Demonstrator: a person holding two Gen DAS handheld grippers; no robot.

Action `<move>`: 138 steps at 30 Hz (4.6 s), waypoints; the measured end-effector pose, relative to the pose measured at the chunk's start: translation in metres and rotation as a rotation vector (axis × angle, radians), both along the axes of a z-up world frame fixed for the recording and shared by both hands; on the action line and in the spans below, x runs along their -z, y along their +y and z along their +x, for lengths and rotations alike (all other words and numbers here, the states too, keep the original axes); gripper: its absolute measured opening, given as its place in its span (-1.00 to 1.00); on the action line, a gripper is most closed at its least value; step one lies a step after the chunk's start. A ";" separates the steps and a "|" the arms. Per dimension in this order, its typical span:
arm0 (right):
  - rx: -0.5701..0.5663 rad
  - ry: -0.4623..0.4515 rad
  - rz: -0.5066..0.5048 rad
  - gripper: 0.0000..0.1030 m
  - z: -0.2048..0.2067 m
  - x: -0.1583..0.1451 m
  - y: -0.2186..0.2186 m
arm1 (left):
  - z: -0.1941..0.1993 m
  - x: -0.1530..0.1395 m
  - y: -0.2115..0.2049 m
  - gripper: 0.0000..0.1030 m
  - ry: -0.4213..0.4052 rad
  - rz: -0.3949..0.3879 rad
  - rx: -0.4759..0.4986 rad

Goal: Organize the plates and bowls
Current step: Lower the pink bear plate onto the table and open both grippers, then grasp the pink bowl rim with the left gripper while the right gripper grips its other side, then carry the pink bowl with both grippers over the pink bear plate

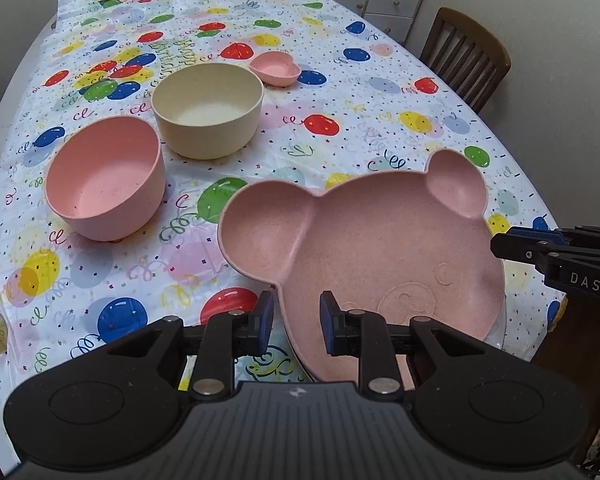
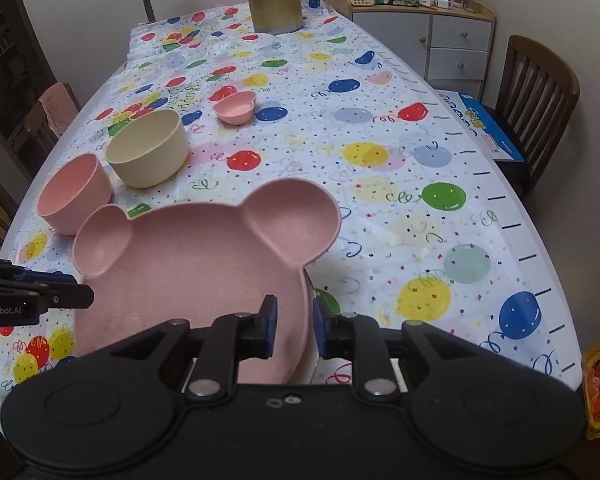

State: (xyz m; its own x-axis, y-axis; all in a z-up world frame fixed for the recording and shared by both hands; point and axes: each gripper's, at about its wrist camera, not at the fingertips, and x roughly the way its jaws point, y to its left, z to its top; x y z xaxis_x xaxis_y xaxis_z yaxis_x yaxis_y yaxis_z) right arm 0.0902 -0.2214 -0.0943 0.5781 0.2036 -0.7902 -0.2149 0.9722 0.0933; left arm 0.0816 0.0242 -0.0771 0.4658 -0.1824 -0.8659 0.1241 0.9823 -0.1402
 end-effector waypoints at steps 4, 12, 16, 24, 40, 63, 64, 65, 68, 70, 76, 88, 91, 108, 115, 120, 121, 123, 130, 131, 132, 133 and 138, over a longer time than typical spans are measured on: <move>-0.026 -0.018 0.013 -0.50 -0.004 -0.011 0.008 | -0.004 -0.010 0.003 -0.53 -0.029 -0.002 -0.005; -0.103 -0.068 0.046 -0.18 -0.005 -0.038 0.035 | -0.006 -0.030 0.016 -0.01 -0.098 -0.011 -0.055; -0.129 -0.086 0.061 0.10 0.000 -0.048 0.047 | -0.005 -0.042 0.025 0.12 -0.144 -0.008 -0.086; -0.185 -0.137 0.065 0.67 0.015 -0.065 0.079 | 0.002 -0.059 0.055 0.37 -0.204 0.008 -0.188; -0.274 -0.090 0.096 0.98 0.063 -0.054 0.166 | 0.043 -0.049 0.133 0.52 -0.162 0.049 -0.441; -0.279 0.194 0.038 0.42 0.146 0.016 0.238 | 0.100 0.020 0.182 0.51 0.021 0.025 -0.573; -0.282 0.201 0.035 0.36 0.147 0.018 0.240 | 0.101 0.021 0.182 0.50 0.025 0.022 -0.575; -0.283 0.208 0.032 0.34 0.148 0.020 0.242 | 0.101 0.022 0.183 0.50 0.027 0.018 -0.577; -0.282 0.226 0.026 0.18 0.151 0.024 0.244 | 0.103 0.024 0.182 0.49 0.029 0.017 -0.576; -0.284 0.236 0.024 -0.01 0.153 0.027 0.247 | 0.103 0.025 0.181 0.29 0.032 0.006 -0.570; -0.266 0.262 0.012 -0.31 0.156 0.030 0.250 | 0.104 0.029 0.179 -0.04 0.056 -0.035 -0.583; -0.246 0.262 0.016 -0.79 0.155 0.027 0.254 | 0.098 0.027 0.174 -0.68 0.062 -0.056 -0.572; -0.245 0.259 0.010 -0.80 0.152 0.025 0.254 | 0.092 0.024 0.173 -0.68 0.068 -0.061 -0.572; -0.265 0.251 0.021 -0.80 0.095 -0.014 0.235 | 0.017 -0.017 0.155 -0.68 0.060 -0.073 -0.479; -0.271 0.260 0.022 -0.80 0.055 -0.016 0.224 | -0.023 -0.012 0.147 -0.68 0.087 -0.077 -0.474; -0.272 0.288 0.019 -0.80 0.030 -0.007 0.217 | -0.046 -0.010 0.140 -0.68 0.094 -0.060 -0.463; -0.271 0.293 0.018 -0.80 0.025 -0.005 0.216 | -0.049 -0.010 0.139 -0.68 0.095 -0.059 -0.461; -0.271 0.306 0.019 -0.80 0.016 -0.001 0.214 | -0.056 -0.008 0.137 -0.68 0.105 -0.058 -0.458; -0.272 0.339 0.010 -0.80 -0.008 0.009 0.208 | -0.074 0.003 0.130 -0.68 0.135 -0.042 -0.423; -0.271 0.343 0.008 -0.80 -0.010 0.010 0.207 | -0.076 0.003 0.129 -0.68 0.136 -0.044 -0.420; -0.271 0.346 0.006 -0.80 -0.012 0.011 0.206 | -0.078 0.005 0.128 -0.68 0.138 -0.046 -0.422; -0.271 0.348 0.004 -0.80 -0.014 0.012 0.204 | -0.079 0.005 0.127 -0.68 0.140 -0.045 -0.423; -0.264 0.369 0.005 -0.80 -0.020 0.018 0.200 | -0.083 0.010 0.126 -0.68 0.149 -0.038 -0.421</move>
